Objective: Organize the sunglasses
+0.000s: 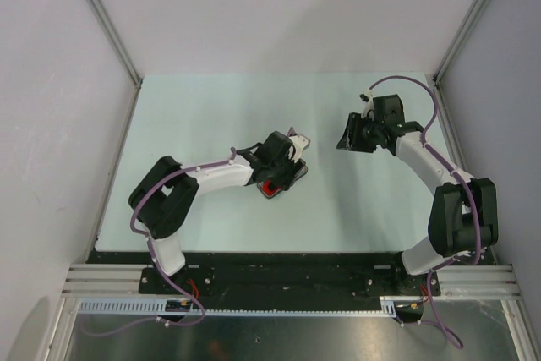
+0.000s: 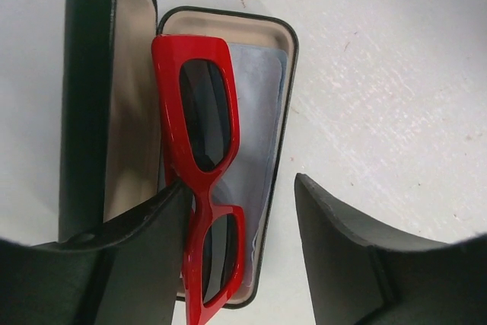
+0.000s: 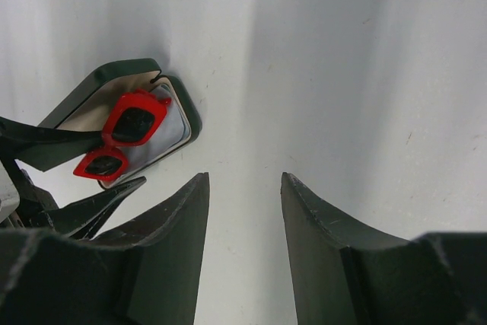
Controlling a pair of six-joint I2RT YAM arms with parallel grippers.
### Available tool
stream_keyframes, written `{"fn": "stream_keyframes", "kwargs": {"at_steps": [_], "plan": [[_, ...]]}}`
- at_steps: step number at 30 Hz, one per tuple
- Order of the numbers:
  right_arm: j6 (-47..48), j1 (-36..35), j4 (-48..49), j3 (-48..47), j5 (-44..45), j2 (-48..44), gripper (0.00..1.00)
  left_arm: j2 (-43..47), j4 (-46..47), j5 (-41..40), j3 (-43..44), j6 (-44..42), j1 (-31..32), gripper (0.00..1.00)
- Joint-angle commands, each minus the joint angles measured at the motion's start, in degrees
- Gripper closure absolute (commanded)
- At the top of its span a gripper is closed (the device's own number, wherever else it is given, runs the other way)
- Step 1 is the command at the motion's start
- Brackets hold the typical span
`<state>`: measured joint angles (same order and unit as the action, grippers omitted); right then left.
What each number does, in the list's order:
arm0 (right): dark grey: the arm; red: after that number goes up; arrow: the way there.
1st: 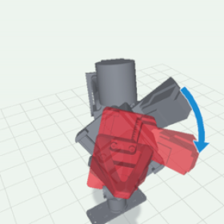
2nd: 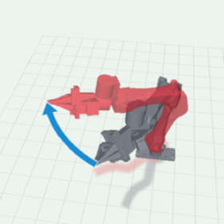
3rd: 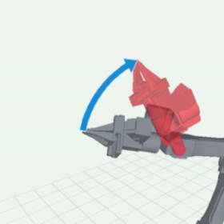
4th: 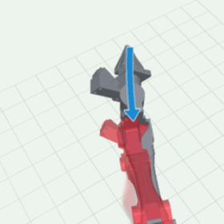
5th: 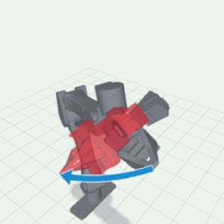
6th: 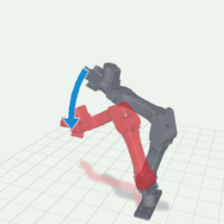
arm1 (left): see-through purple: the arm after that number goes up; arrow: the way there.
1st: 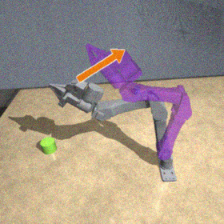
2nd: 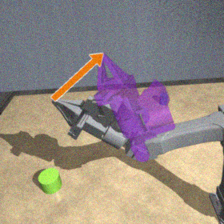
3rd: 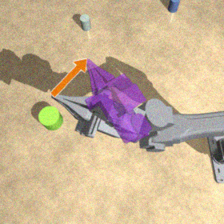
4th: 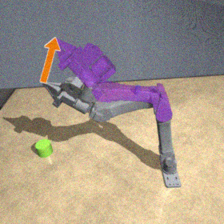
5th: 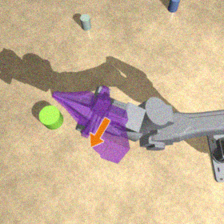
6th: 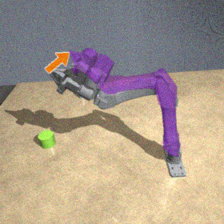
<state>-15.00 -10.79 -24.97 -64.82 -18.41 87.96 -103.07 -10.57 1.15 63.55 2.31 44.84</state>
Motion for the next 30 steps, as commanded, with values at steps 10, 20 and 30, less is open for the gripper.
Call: {"fn": "stream_keyframes", "kwargs": {"at_steps": [10, 20, 30], "plan": [[-0.46, -0.64, 1.33, 0.48, 0.22, -0.16, 0.53, 3.49, -1.38, -3.61, 1.40, 3.58, 1.56, 0.33], [-0.55, -1.96, 2.12, 1.18, -0.31, -0.25, 0.51, 4.98, -3.23, -4.22, 2.37, 5.60, 1.74, 0.25], [-3.71, -7.84, 8.43, 3.55, 1.01, 0.71, 0.50, 6.38, -6.83, -7.12, 3.42, 9.65, 1.92, 0.21]]}}
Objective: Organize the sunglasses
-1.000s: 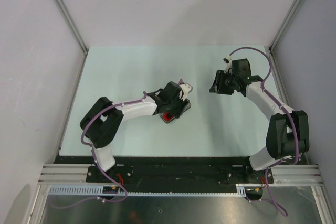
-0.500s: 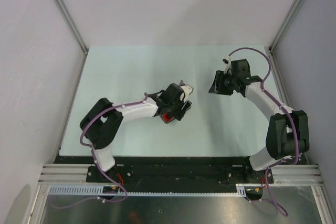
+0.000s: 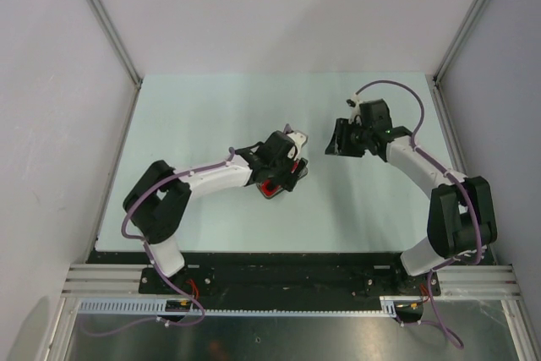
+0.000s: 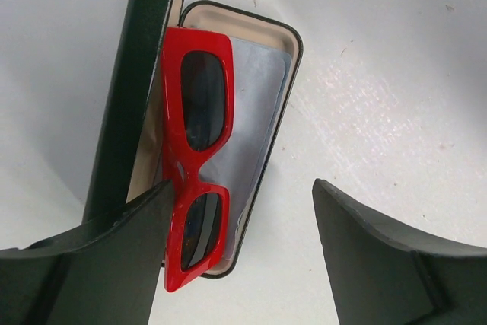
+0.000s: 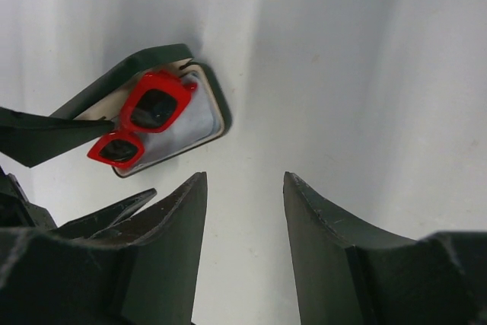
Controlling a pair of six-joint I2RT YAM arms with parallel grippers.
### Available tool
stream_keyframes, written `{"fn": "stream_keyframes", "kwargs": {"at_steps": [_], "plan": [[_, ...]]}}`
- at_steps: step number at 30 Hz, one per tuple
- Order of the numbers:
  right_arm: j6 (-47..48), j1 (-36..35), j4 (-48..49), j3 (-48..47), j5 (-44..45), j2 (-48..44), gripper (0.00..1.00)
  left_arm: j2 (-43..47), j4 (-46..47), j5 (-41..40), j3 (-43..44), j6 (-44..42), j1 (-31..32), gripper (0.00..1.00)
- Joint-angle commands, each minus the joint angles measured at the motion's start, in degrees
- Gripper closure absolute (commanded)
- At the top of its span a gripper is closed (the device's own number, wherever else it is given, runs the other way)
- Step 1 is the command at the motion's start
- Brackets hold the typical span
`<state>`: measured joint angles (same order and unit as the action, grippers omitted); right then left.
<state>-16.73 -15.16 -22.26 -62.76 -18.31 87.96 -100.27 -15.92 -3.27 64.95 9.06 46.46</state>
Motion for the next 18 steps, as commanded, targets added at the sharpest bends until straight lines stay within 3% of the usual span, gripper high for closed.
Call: {"fn": "stream_keyframes", "kwargs": {"at_steps": [1, 15, 18], "plan": [[-2.08, -4.17, 6.96, 1.59, 0.90, 1.24, 0.51, 3.68, -1.83, -2.97, 2.11, 3.33, 0.30, 0.22], [-0.85, -10.51, 21.73, 3.00, -0.59, 10.03, 0.55, 14.74, -3.59, -5.87, -2.45, 11.14, 0.13, 0.23], [-1.46, -10.86, 26.91, 4.14, -1.20, 10.65, 0.61, 18.52, -3.85, -9.37, -5.52, 14.04, 0.13, 0.29]]}}
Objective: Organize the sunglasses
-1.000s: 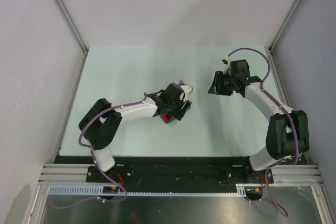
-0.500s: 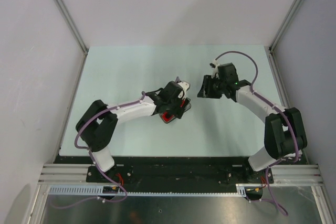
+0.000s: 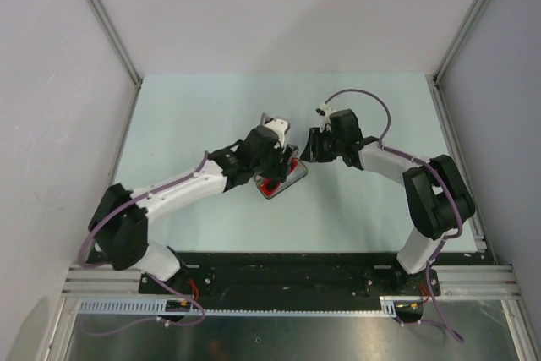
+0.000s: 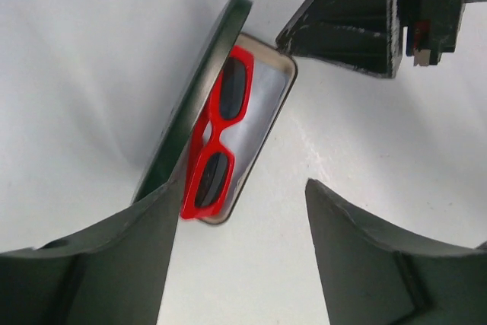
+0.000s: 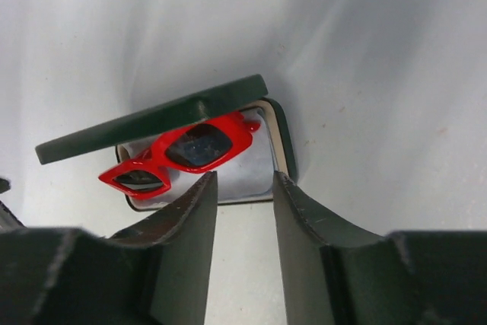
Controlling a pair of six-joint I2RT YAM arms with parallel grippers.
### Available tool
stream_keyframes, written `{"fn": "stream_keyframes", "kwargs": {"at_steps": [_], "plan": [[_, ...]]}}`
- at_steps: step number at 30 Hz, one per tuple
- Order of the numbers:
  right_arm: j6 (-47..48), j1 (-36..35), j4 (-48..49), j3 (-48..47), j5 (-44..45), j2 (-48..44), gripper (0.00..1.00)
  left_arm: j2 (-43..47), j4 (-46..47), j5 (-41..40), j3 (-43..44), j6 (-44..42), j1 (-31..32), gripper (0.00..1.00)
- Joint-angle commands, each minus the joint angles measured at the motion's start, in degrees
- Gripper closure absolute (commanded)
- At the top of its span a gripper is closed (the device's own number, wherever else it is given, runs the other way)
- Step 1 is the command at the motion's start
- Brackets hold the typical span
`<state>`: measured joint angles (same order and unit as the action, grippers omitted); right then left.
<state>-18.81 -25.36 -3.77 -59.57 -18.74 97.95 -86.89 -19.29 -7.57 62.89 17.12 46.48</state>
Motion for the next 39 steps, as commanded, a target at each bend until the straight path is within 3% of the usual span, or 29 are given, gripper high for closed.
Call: {"fn": "stream_keyframes", "kwargs": {"at_steps": [1, 7, 12, 17, 39], "plan": [[-0.08, -0.91, 9.04, 1.04, -0.42, 1.10, 0.63, 6.02, -0.40, -5.87, -4.35, 6.95, 0.02, 0.33], [-2.19, -1.53, 12.38, 1.12, 0.37, 4.61, 0.73, 11.30, -0.40, -10.17, -10.94, 10.82, -0.78, 0.63], [-3.43, -1.62, 14.14, 1.04, 0.99, 6.11, 0.88, 14.11, 0.21, -11.67, -15.42, 13.63, -0.86, 0.75], [-3.17, -1.97, 14.67, 1.12, 2.65, 6.72, 0.95, 14.82, 2.75, -13.78, -19.47, 15.57, -0.86, 0.78], [-0.18, -2.76, 12.57, 1.12, 0.55, 7.96, 0.97, 5.07, 11.82, -11.32, -21.41, 17.50, -2.89, 0.74]]}}
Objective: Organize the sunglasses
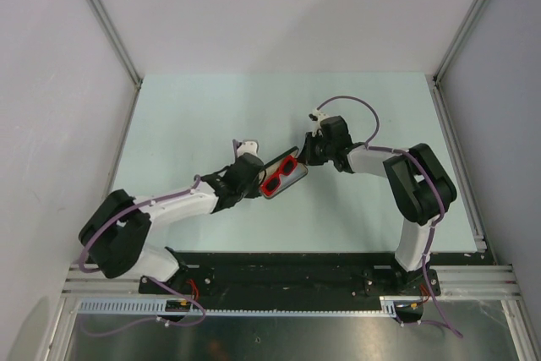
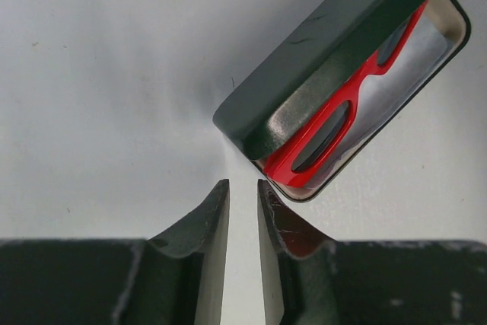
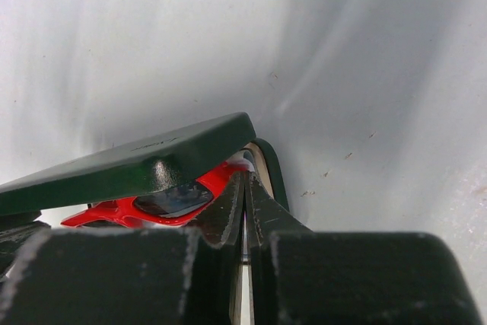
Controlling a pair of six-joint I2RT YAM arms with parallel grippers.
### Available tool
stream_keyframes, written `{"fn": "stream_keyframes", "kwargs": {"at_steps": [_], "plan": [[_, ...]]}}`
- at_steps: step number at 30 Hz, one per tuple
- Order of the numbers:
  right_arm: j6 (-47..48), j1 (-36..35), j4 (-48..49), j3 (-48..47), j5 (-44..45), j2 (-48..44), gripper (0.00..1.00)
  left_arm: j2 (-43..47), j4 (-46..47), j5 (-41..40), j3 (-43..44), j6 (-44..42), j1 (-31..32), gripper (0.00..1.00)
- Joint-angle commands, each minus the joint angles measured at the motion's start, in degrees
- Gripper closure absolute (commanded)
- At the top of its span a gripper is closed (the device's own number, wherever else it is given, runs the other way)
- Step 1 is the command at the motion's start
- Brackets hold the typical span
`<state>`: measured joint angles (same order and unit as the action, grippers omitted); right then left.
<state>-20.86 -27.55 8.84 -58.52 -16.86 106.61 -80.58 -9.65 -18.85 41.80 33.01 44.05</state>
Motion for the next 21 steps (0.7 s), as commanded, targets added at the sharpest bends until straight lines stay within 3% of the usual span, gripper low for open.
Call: {"fn": "stream_keyframes", "kwargs": {"at_steps": [1, 13, 21], "plan": [[2.05, -0.49, -0.49, 0.07, -1.42, -1.05, 0.97, -1.42, 2.44, 0.56, -0.32, 1.53, -0.46, 0.73], [3.11, -0.14, -3.74, 0.07, -0.90, -4.83, 0.97, -4.06, 4.73, 2.33, 0.30, 0.91, -0.46, 0.71], [1.61, 0.48, -2.86, 0.07, 4.12, -5.71, 0.88, -0.29, 4.64, -1.71, -1.63, 1.70, -0.46, 0.70]]}}
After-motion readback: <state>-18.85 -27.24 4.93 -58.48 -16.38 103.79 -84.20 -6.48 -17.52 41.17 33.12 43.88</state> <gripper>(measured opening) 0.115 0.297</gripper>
